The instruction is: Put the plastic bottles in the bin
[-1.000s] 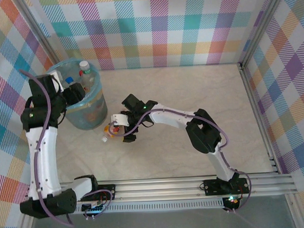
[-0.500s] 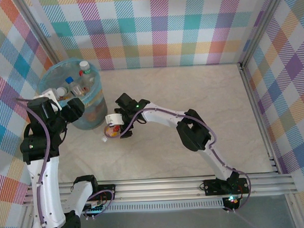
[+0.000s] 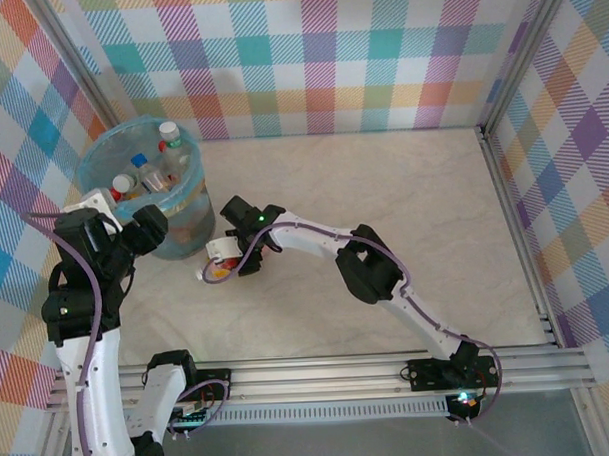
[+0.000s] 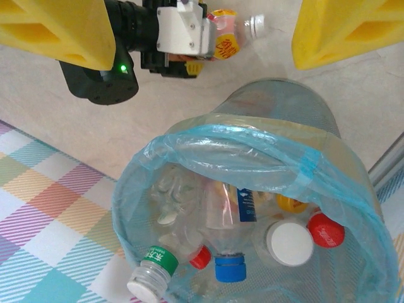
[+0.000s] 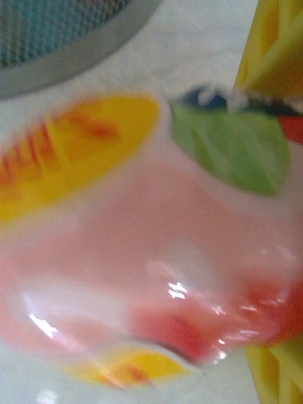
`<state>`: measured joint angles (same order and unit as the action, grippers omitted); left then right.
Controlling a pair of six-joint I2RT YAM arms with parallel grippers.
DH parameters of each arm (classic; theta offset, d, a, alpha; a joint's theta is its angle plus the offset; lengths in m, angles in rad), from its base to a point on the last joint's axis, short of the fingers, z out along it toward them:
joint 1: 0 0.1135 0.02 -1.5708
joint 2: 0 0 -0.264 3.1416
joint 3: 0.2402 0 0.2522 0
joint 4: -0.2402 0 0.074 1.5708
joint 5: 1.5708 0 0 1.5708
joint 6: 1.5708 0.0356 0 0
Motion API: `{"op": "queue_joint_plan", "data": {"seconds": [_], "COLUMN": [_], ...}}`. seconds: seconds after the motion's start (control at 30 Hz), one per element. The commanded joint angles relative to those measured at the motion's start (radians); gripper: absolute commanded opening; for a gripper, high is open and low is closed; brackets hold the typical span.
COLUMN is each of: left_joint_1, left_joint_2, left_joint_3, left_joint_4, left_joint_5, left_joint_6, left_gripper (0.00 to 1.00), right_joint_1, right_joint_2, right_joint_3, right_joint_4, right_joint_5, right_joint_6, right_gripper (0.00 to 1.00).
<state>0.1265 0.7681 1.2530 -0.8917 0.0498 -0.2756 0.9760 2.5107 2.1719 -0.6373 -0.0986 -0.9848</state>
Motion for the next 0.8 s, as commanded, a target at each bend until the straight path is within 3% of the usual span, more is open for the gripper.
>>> {"op": "queue_joint_plan", "data": {"seconds": [0.0, 0.07, 0.27, 0.43, 0.57, 0.77], "left_joint_1": [-0.004, -0.005, -0.004, -0.018, -0.088, -0.244], "left_joint_2": [-0.01, -0.005, 0.039, 0.081, 0.12, 0.19], "left_joint_3": [0.019, 0.02, 0.059, 0.09, 0.093, 0.135], "left_joint_4": [-0.018, -0.01, 0.033, 0.139, 0.274, 0.36], "left_joint_5": [-0.021, -0.019, 0.074, 0.252, 0.398, 0.467], "left_joint_6": [0.007, 0.006, 0.006, -0.029, -0.081, -0.109], "left_gripper": [0.74, 0.74, 0.74, 0.73, 0.75, 0.82], "right_joint_1": [0.006, 0.005, -0.011, -0.09, -0.173, -0.216], "right_joint_2": [-0.104, -0.174, -0.367, -0.564, -0.702, -0.785], "right_joint_3": [-0.1, -0.184, -0.343, -0.471, -0.555, -0.553], "right_joint_4": [-0.113, -0.088, -0.054, 0.035, 0.141, 0.203], "right_joint_5": [0.01, 0.013, 0.018, -0.153, -0.338, -0.403], "right_joint_6": [-0.014, -0.012, 0.105, 0.325, 0.487, 0.634], "right_gripper": [0.65, 0.59, 0.57, 0.57, 0.56, 0.58]}}
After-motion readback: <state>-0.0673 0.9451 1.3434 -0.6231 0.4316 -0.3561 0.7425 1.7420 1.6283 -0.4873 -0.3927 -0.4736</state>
